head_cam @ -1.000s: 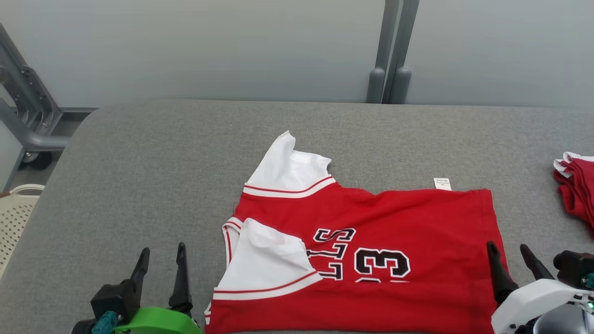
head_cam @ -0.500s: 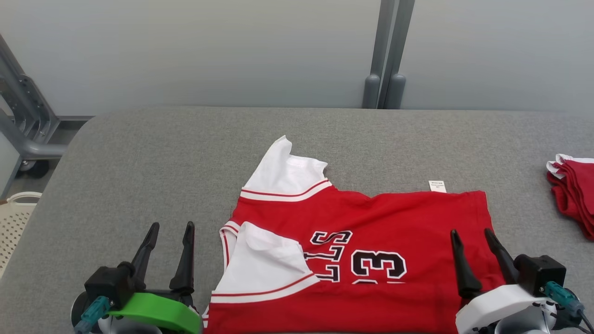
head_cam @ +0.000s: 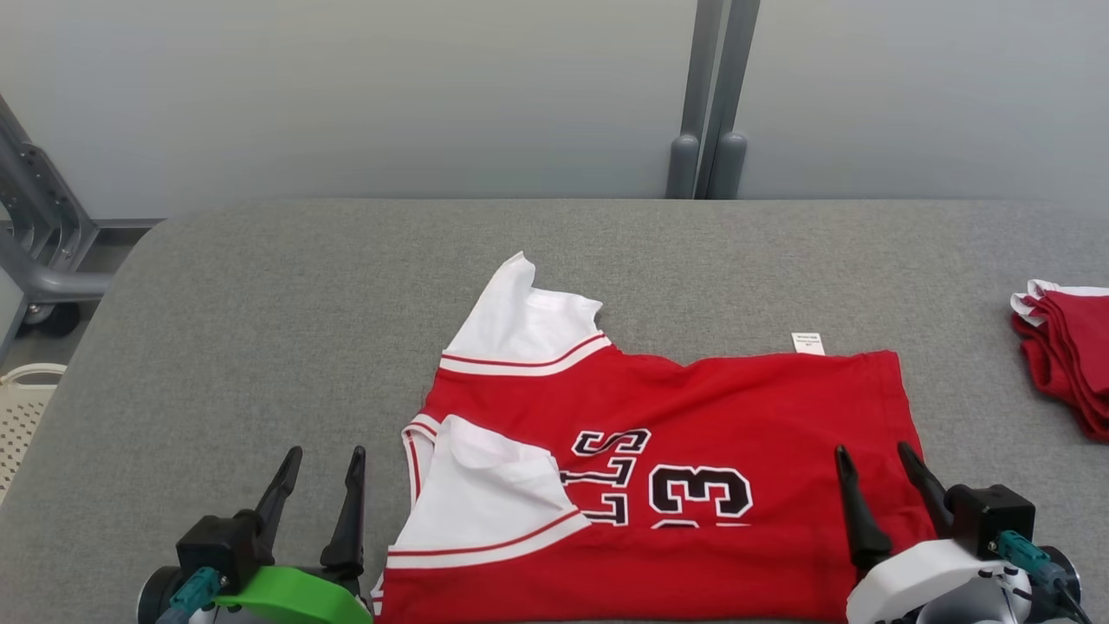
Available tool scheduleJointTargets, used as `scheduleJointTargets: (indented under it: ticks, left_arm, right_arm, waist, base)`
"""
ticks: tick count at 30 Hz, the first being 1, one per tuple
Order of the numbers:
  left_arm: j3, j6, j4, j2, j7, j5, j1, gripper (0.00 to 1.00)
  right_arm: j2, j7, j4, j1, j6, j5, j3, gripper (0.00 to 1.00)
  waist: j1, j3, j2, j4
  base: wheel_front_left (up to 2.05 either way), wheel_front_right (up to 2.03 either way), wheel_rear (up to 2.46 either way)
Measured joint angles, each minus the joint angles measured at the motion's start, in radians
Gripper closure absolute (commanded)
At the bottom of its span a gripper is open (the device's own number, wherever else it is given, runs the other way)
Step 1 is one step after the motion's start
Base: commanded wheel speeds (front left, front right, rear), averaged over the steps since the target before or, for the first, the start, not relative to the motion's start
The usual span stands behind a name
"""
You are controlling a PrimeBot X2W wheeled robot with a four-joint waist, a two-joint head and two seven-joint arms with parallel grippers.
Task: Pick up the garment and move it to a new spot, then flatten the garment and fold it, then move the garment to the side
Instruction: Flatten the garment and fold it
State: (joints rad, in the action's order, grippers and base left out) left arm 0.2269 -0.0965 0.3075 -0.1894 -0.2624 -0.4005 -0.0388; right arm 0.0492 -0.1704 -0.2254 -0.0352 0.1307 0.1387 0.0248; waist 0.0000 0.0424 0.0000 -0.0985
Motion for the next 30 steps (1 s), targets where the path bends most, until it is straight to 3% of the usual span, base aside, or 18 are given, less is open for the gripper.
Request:
scheduleJointTargets:
  ticks: [23,30]
  left_arm:
    - [0.0,-0.017,0.059,0.018,0.0,0.05,-0.026,0.0]
    - [0.058,-0.028,0.08,0.001,0.071,0.016,-0.179,0.0]
  right_arm:
    - [0.0,0.012,-0.004,0.022,0.0,0.016,-0.021,0.0]
    - [0.081,0.142,0.055,0.137,0.0,0.008,-0.071,0.0]
  waist:
    - [0.0,-0.02,0.0,0.003]
    - [0.0,-0.068,0.0,0.011]
  base:
    - [0.0,0.0,0.0]
    - [0.0,0.0,0.0]
